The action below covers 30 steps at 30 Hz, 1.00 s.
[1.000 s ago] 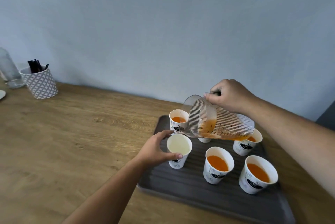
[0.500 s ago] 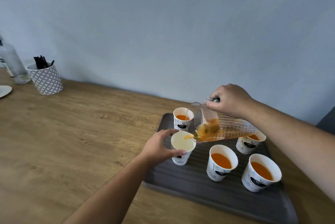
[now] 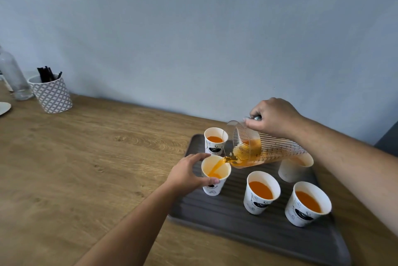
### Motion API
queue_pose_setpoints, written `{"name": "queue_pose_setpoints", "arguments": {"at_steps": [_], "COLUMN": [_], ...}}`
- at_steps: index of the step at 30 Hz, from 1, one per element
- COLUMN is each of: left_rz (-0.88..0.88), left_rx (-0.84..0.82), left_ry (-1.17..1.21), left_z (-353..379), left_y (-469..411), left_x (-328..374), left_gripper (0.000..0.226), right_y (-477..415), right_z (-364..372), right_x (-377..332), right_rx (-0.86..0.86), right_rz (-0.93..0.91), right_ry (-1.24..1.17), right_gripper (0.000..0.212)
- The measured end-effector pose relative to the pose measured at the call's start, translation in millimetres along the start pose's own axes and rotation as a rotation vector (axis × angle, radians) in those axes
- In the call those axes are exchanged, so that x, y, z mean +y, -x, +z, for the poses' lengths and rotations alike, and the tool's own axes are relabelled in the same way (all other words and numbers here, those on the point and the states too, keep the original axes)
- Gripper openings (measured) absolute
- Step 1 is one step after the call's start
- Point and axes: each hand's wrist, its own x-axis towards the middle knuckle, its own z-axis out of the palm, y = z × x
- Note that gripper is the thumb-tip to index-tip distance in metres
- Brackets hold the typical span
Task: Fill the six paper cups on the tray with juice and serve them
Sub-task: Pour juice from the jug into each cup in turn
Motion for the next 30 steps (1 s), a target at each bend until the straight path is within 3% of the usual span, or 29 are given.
{"name": "queue_pose_setpoints", "arguments": {"at_steps": [23, 30], "left_rz": [-0.006, -0.002], "left_rx": [-0.016, -0.019], "left_ry": [-0.013, -0.012], "left_z": [0.2, 1.5], "left_y": [-0.8, -1.6], "left_x": [1.8, -1.2], "left_gripper": [0.084, 0.094], "right_y": [1.4, 1.7], "right_z": [-5.8, -6.5], "right_x": [-0.8, -3.3], "right_rx": [-0.002, -0.004], "right_rz": [0.007, 0.005], "right_ry": [0.01, 0.022], "right_gripper": [0.051, 0.05]}}
